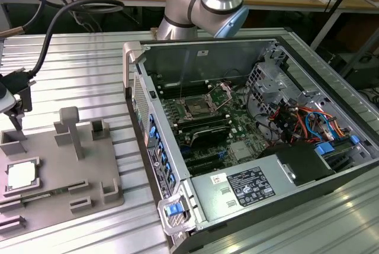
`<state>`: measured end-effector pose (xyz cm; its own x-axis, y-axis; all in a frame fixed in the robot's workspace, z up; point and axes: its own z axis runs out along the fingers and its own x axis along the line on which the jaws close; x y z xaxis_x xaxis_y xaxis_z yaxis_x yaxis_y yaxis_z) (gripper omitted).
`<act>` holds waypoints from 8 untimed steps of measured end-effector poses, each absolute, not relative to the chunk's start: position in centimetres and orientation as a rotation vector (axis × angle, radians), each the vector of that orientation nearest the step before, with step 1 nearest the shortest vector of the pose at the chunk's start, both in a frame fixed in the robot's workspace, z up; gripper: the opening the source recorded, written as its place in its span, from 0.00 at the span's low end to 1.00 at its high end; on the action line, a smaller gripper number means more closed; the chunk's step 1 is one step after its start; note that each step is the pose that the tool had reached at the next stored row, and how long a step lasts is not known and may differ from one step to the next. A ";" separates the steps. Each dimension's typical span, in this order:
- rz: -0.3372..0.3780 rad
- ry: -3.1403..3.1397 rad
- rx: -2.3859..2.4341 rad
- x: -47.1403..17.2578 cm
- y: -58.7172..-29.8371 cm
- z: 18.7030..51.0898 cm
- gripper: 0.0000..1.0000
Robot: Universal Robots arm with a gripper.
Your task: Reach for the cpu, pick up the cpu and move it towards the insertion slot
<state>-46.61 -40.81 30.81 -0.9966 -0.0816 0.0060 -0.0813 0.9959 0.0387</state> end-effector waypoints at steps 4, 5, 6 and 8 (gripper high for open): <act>-0.060 -3.131 0.128 -46.7 -40.8 30.2 0.66; -0.060 -3.130 0.128 -46.7 -40.8 30.2 0.66; -0.060 -3.130 0.128 -46.7 -40.8 30.1 0.66; -0.060 -3.131 0.128 -46.7 -40.8 30.1 0.66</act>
<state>-46.75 -40.81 30.12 -0.9966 -0.0816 0.0062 -0.0813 0.9959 0.0386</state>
